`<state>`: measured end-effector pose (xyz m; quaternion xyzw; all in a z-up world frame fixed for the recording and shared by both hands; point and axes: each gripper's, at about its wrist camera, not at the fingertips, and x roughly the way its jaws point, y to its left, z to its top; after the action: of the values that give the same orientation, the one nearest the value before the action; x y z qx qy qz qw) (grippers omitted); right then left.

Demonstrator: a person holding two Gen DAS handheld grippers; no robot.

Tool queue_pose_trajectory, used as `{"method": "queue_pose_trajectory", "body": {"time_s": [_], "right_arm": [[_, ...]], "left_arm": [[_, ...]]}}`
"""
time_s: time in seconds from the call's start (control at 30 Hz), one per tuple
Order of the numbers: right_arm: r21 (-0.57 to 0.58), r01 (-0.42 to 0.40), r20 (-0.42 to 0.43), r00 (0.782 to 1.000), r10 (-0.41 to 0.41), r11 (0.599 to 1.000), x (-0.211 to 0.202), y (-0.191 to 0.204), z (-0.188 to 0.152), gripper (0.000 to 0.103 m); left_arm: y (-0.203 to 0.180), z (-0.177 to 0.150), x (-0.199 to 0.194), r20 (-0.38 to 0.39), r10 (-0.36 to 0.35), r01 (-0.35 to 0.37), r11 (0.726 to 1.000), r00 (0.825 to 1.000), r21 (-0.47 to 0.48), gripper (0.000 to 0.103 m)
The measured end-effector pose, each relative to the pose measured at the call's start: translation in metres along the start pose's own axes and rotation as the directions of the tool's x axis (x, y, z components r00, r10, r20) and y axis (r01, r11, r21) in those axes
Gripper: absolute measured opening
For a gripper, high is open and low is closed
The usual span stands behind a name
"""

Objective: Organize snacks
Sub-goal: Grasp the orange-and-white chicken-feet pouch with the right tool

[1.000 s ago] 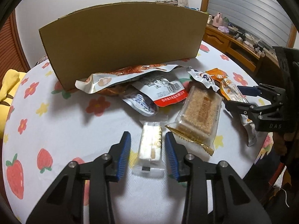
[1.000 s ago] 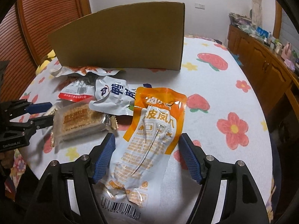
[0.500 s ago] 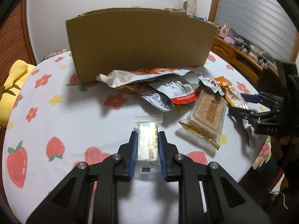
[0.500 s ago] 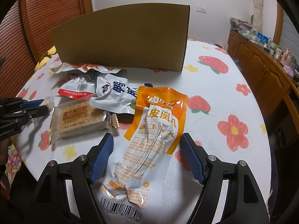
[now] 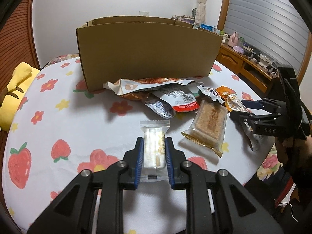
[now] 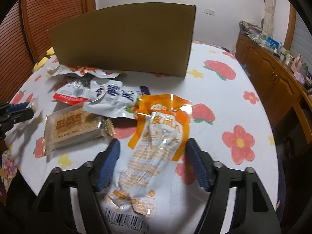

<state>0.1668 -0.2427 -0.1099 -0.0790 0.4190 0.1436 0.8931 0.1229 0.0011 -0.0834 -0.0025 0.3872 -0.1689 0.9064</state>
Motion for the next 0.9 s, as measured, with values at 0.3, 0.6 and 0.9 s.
{"method": "queue_pose_trajectory", "body": {"time_s": [0.3, 0.6, 0.9], "right_arm": [[-0.018, -0.014, -0.013, 1.0, 0.014, 1.0, -0.005, -0.009, 0.002, 0.041], [-0.004, -0.015, -0.033, 0.999, 0.015, 1.0, -0.002, -0.011, 0.007, 0.051], [-0.037, -0.001, -0.059, 0.998, -0.001, 0.999, 0.016, -0.004, 0.025, 0.064]], "left_arm": [[-0.001, 0.001, 0.0, 0.003, 0.001, -0.001, 1.0, 1.0, 0.0, 0.02], [-0.004, 0.001, 0.002, -0.001, -0.004, 0.004, 1.0, 1.0, 0.006, 0.02], [-0.004, 0.001, 0.003, -0.004, -0.004, 0.004, 1.0, 1.0, 0.007, 0.02]]}}
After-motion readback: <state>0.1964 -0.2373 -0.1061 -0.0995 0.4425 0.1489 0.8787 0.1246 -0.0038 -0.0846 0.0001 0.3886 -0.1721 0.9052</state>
